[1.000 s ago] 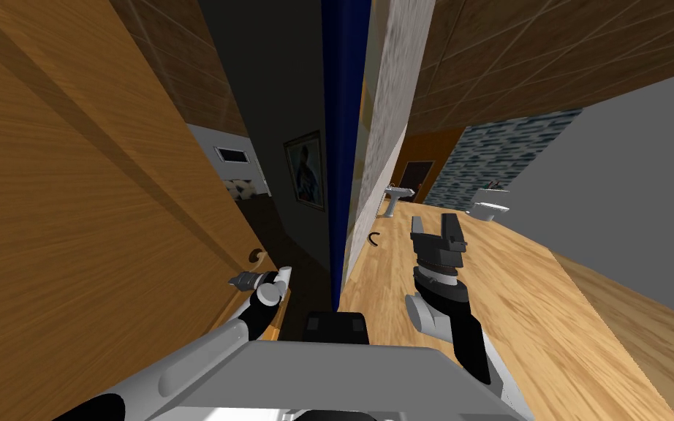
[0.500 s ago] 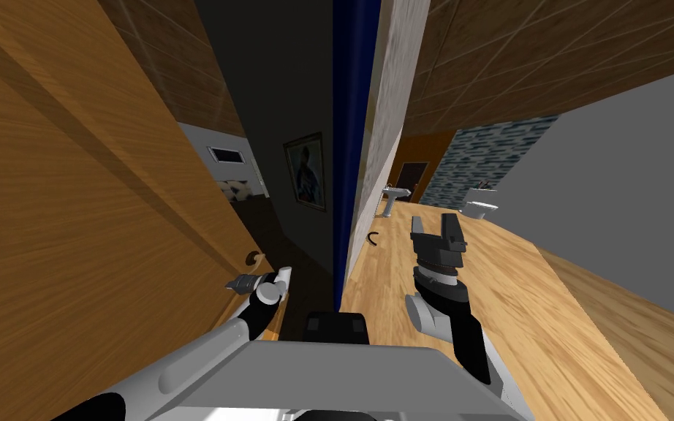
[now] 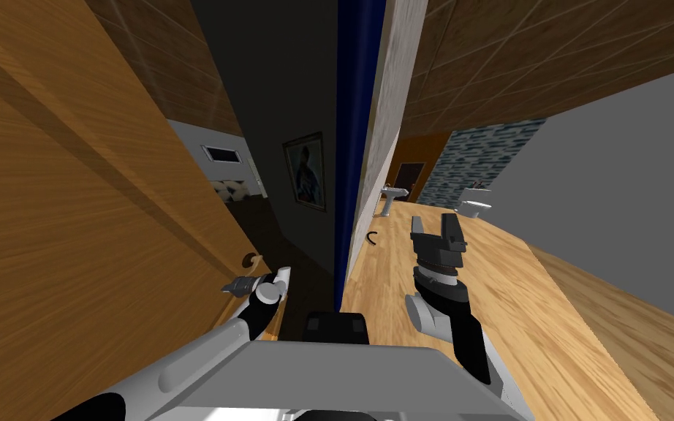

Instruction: Push the door open

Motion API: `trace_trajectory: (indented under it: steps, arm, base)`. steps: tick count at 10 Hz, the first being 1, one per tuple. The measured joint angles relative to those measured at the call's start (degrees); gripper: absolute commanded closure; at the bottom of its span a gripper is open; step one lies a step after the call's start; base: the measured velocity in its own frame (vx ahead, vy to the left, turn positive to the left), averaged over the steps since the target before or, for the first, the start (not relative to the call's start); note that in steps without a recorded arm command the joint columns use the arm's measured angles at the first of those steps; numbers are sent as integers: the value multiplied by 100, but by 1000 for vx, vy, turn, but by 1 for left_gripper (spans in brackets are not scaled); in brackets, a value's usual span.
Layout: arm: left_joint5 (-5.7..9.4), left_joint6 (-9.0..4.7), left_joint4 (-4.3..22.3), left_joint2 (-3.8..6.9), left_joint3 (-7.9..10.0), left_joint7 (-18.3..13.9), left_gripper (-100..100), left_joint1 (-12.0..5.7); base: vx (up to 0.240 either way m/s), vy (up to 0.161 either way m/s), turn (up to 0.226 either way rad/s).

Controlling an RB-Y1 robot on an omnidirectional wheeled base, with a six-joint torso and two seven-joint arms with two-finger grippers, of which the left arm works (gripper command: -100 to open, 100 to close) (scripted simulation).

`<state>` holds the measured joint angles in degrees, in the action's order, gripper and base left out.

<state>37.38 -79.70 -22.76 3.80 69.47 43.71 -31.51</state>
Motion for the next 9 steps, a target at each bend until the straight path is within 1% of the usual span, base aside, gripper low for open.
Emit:
trace_trajectory:
  steps: [1,2,3,4,5,6,7,8,9]
  arm:
    - [13,-65,120,52,20,-23,100,-18]
    - [19,-104,198,78,27,-44,100,-31]
    - [21,-14,-85,-57,29,26,100,15]
    - [22,44,-173,-83,30,71,100,25]
    - [24,-7,-12,-2,33,42,100,-6]
    - [23,-60,103,51,32,-1,100,-22]
    - [21,-93,169,80,30,-30,100,-30]
    - [19,-157,313,142,28,-80,100,-49]
    - [21,-56,11,3,29,-6,100,-3]
  base:
    - [0,40,-4]
    - [1,16,-9]
    - [0,-4,12]
    - [0,0,0]
    - [0,0,0]
    - [0,0,0]
    - [0,0,0]
    - [0,0,0]
    - [5,74,-135]
